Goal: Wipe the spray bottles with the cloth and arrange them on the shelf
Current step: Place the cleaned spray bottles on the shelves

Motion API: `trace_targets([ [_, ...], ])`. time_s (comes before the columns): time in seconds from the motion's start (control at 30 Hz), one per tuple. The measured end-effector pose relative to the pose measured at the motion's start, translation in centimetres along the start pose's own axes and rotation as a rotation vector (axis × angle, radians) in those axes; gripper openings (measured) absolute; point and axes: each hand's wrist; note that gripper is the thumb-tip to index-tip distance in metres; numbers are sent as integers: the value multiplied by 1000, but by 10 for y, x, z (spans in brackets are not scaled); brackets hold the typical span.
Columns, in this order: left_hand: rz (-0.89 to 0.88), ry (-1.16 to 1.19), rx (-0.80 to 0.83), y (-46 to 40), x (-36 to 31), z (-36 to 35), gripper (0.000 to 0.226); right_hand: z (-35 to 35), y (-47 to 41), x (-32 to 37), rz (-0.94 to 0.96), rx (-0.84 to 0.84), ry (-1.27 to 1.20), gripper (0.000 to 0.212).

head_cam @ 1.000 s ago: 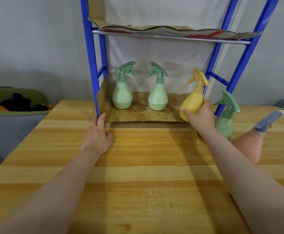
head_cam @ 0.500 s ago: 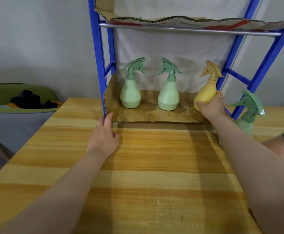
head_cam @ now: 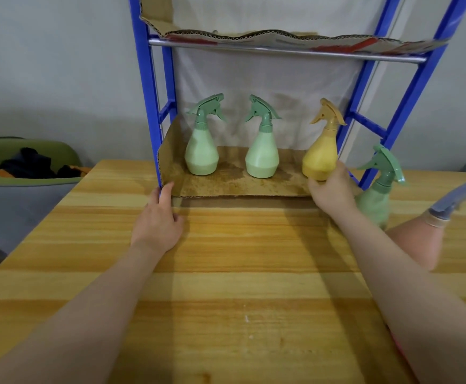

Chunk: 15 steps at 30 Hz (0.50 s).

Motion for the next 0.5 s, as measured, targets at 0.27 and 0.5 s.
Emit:
trace_targets([
  [0.27, -7, 7, 25, 3, -1, 3, 75, 27, 94, -21, 172, -264, -39, 34],
  [0.5, -9, -11, 35, 6, -3, 4, 75, 42, 104, -27, -6, -271, -143, 86],
])
Point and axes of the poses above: each hand's wrist, its own y-axis away from the middle knuckle, its own z-axis out of the back of the hand, x = y × z, and after that the axes turned 12 degrees about x, right-handed
